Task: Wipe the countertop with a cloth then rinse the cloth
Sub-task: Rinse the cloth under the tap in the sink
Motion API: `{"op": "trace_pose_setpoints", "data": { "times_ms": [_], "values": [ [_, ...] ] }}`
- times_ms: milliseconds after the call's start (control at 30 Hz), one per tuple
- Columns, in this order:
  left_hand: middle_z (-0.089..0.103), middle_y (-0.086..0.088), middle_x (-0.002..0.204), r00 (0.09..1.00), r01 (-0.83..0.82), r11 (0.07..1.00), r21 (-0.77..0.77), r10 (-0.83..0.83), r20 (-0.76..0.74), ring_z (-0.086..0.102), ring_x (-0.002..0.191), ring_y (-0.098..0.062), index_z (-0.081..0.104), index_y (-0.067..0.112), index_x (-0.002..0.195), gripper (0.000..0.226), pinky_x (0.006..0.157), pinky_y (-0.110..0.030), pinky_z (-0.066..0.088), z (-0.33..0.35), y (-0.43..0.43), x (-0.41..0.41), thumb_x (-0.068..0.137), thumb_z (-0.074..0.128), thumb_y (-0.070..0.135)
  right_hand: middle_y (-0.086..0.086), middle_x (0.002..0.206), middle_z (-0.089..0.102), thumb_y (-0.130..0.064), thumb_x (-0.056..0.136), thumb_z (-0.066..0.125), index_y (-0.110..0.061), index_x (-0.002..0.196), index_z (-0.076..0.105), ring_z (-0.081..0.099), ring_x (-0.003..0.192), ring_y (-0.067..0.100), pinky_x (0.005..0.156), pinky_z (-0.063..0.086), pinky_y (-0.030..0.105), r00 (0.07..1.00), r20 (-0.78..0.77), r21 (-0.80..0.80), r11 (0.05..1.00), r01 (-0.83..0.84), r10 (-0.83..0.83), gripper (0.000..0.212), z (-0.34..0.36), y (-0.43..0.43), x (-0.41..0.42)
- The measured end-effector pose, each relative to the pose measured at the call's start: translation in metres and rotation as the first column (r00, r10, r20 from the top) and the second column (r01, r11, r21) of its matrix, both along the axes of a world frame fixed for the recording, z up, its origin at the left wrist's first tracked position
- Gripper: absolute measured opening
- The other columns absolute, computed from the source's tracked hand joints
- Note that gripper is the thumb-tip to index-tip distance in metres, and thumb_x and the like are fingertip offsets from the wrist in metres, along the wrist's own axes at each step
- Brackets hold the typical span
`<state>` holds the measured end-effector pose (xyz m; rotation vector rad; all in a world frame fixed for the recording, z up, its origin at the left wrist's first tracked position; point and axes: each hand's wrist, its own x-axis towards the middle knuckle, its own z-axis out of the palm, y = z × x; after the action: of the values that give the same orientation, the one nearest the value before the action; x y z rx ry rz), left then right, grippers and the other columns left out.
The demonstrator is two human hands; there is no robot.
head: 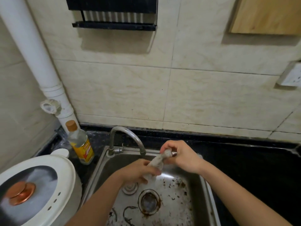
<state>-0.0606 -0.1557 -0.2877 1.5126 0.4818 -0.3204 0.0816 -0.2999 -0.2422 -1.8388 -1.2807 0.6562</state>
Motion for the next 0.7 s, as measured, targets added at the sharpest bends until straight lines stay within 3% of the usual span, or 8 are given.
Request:
{"op": "trace_pose_setpoints", "data": {
  "times_ms": [200,300,367,433,500,600,633,700],
  "values": [
    [0.065,0.007,0.109,0.998,0.042,0.992,0.119,-0.046,0.030,0.059,0.106,-0.011,0.063,0.032,0.105,0.019,0.093,-0.032,0.049,0.011,-0.001,0.011,0.086,0.063,0.034,-0.005,0.091,0.063,-0.013,0.090,0.060,-0.023,0.100,0.059,0.058,0.081,0.010,0.071,0.050,0.032,0.968,0.244,-0.064,0.997,-0.043,0.057,0.014,0.010,-0.003,0.004],
    [0.064,-0.004,0.092,0.990,0.103,0.991,0.081,-0.110,0.093,0.065,0.087,-0.017,0.061,0.018,0.100,0.010,0.091,-0.043,0.053,0.022,-0.005,0.012,0.093,0.056,0.024,-0.006,0.082,0.060,-0.019,0.096,0.049,-0.023,0.107,0.053,0.054,0.066,0.004,0.057,0.042,0.021,0.946,0.314,-0.111,0.993,-0.051,0.084,0.012,0.010,-0.004,0.002],
    [0.058,-0.002,0.088,0.973,0.160,0.963,0.218,-0.191,0.128,0.060,0.081,-0.017,0.059,0.021,0.095,0.009,0.080,-0.038,0.057,0.026,-0.007,0.014,0.095,0.052,0.028,-0.006,0.077,0.058,-0.020,0.097,0.044,-0.022,0.105,0.053,0.051,0.061,0.003,0.055,0.039,0.019,0.954,0.298,-0.133,0.991,0.032,0.009,0.012,0.008,-0.002,0.002],
    [0.061,0.004,0.099,0.943,0.216,0.830,0.514,-0.315,0.112,0.060,0.091,-0.015,0.056,0.025,0.105,0.015,0.075,-0.031,0.055,0.026,-0.008,0.017,0.097,0.046,0.033,-0.006,0.078,0.060,-0.020,0.097,0.042,-0.018,0.098,0.058,0.053,0.066,0.004,0.059,0.041,0.017,0.971,0.197,-0.167,0.972,0.166,-0.132,0.016,0.003,0.002,0.003],
    [0.062,0.000,0.104,0.911,0.229,0.581,0.781,-0.411,0.038,0.061,0.091,-0.019,0.051,0.019,0.112,0.020,0.077,-0.036,0.052,0.020,-0.007,0.023,0.098,0.044,0.030,-0.002,0.074,0.061,-0.017,0.095,0.043,-0.009,0.091,0.063,0.053,0.061,0.009,0.056,0.040,0.020,0.956,-0.009,-0.222,0.933,0.284,-0.293,0.023,-0.003,0.006,0.003],
    [0.062,-0.008,0.103,0.909,0.153,0.172,0.973,-0.410,-0.070,0.061,0.086,-0.026,0.046,0.012,0.110,0.014,0.069,-0.036,0.048,0.017,-0.010,0.029,0.097,0.046,0.018,0.010,0.059,0.050,-0.011,0.095,0.040,-0.001,0.087,0.062,0.037,0.042,0.014,0.040,0.027,0.024,0.743,-0.457,-0.311,0.871,0.382,-0.489,0.025,-0.008,0.012,-0.003],
    [0.062,-0.009,0.103,0.916,0.122,0.105,0.987,-0.394,-0.071,0.062,0.087,-0.026,0.045,0.012,0.109,0.014,0.068,-0.036,0.048,0.014,-0.009,0.030,0.096,0.046,0.017,0.009,0.056,0.049,-0.009,0.095,0.039,-0.001,0.089,0.061,0.035,0.039,0.013,0.037,0.026,0.023,0.651,-0.554,-0.340,0.854,0.393,-0.520,0.024,-0.008,0.014,-0.006],
    [0.062,-0.006,0.101,0.929,0.105,0.161,0.981,-0.368,-0.039,0.061,0.084,-0.024,0.048,0.014,0.105,0.014,0.069,-0.036,0.047,0.012,-0.003,0.030,0.096,0.044,0.024,0.007,0.059,0.056,-0.007,0.095,0.040,-0.004,0.101,0.061,0.045,0.041,0.013,0.037,0.035,0.021,0.590,-0.627,-0.354,0.860,0.366,-0.509,0.022,-0.006,0.014,-0.010]
  ]
}}
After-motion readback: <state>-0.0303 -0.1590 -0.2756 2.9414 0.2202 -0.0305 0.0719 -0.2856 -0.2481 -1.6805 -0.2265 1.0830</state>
